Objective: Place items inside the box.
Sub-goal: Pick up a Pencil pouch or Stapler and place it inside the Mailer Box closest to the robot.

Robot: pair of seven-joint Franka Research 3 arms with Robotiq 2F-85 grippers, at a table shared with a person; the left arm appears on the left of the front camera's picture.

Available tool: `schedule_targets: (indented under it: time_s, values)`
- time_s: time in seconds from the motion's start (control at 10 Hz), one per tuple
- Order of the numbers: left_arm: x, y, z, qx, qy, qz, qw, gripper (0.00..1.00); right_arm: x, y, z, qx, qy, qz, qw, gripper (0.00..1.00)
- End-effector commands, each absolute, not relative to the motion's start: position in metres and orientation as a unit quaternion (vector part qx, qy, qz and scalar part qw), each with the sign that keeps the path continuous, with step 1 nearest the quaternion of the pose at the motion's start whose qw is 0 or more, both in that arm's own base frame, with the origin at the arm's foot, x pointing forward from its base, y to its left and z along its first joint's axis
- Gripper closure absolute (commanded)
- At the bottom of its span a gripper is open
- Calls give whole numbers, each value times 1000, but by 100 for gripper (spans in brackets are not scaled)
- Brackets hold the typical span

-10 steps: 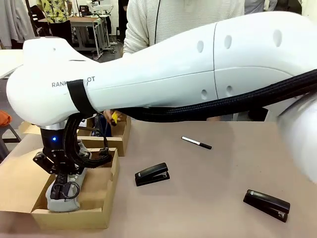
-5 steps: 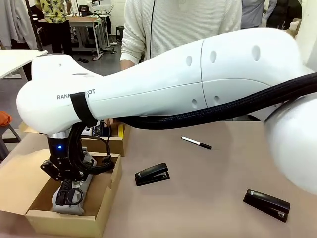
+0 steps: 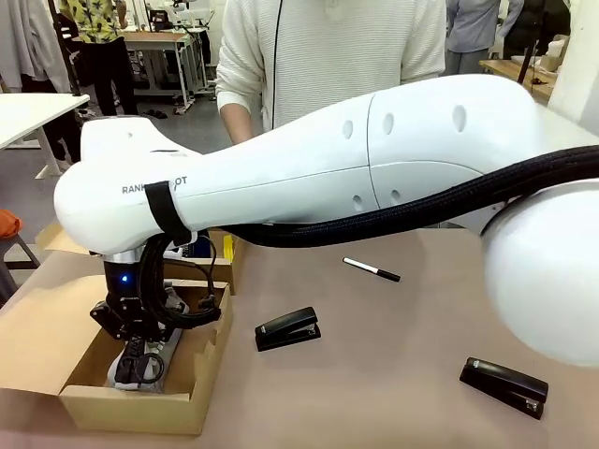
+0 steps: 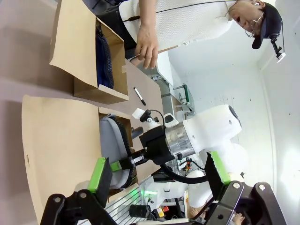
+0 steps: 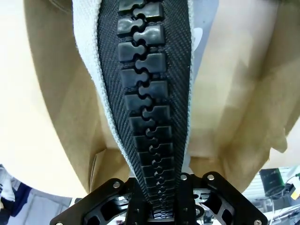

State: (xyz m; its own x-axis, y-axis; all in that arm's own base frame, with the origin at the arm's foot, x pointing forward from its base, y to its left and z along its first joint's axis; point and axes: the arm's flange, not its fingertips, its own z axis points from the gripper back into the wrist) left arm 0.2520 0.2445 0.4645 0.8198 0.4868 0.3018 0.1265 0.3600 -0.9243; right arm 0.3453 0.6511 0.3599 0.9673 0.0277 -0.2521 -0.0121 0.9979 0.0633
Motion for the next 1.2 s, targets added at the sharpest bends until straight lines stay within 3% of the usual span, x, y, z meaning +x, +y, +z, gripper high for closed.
schedule_targets:
  time_s: [0.0, 0.1, 0.2, 0.3, 0.4, 1.1]
  values:
    - [252, 244, 466, -558, -285, 109, 772, 0, 352, 657, 363, 48, 143, 1, 989, 93]
    - [252, 244, 466, -558, -285, 109, 772, 0, 352, 655, 362, 46, 144, 4, 988, 71]
    - [252, 244, 466, -558, -285, 109, 772, 0, 351, 655, 361, 39, 146, 10, 989, 34]
    - [252, 244, 466, -558, -285, 109, 772, 0, 351, 655, 362, 40, 145, 13, 989, 12]
    - [252, 244, 466, -558, -285, 109, 772, 0, 351, 655, 361, 42, 146, 16, 988, 0]
    - [252, 244, 466, -558, -285, 109, 772, 0, 344, 651, 367, 46, 142, 29, 988, 0]
